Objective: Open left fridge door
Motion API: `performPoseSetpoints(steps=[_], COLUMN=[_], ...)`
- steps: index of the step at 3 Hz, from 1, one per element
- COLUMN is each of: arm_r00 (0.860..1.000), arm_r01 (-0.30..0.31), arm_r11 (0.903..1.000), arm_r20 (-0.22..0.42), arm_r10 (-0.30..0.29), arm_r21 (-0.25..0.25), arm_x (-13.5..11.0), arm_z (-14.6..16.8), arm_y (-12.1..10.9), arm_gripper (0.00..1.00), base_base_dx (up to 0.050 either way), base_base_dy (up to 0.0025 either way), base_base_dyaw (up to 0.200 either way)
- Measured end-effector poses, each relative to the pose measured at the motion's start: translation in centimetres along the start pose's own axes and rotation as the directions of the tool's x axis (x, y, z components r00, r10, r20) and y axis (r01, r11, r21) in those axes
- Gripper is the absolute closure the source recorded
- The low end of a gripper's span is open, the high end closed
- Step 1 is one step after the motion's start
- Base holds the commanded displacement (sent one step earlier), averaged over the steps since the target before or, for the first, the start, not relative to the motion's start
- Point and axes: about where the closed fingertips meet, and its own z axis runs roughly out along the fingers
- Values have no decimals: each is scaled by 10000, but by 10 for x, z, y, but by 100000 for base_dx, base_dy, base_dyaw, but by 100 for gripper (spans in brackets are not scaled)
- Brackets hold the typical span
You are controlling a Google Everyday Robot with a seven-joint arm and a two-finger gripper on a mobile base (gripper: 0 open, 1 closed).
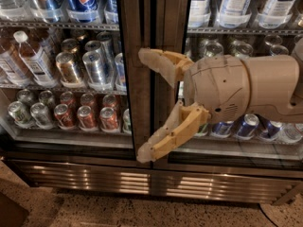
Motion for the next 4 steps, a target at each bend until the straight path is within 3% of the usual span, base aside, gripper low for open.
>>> performPoseSetpoints(steps=[1, 2, 3, 4], arm_r00=[9944, 9946, 9991, 9998], arm_r01=[-1033, -1017, -421, -151], arm_r11=[9946, 9948, 9991, 9998], arm_r20=[212, 202, 77, -89], arm_r10=[1034, 1017, 421, 152], arm_r21=[-36, -40, 7, 156], arm_x=[36, 35, 6, -7], arm_z=[1, 2, 3, 7], arm_y=[-11, -11, -1, 0], arm_gripper=[0, 0, 0, 0], base_base_dx=[0, 0, 0, 0], base_base_dy=[0, 0, 0, 0], base_base_dyaw=[0, 0, 0, 0])
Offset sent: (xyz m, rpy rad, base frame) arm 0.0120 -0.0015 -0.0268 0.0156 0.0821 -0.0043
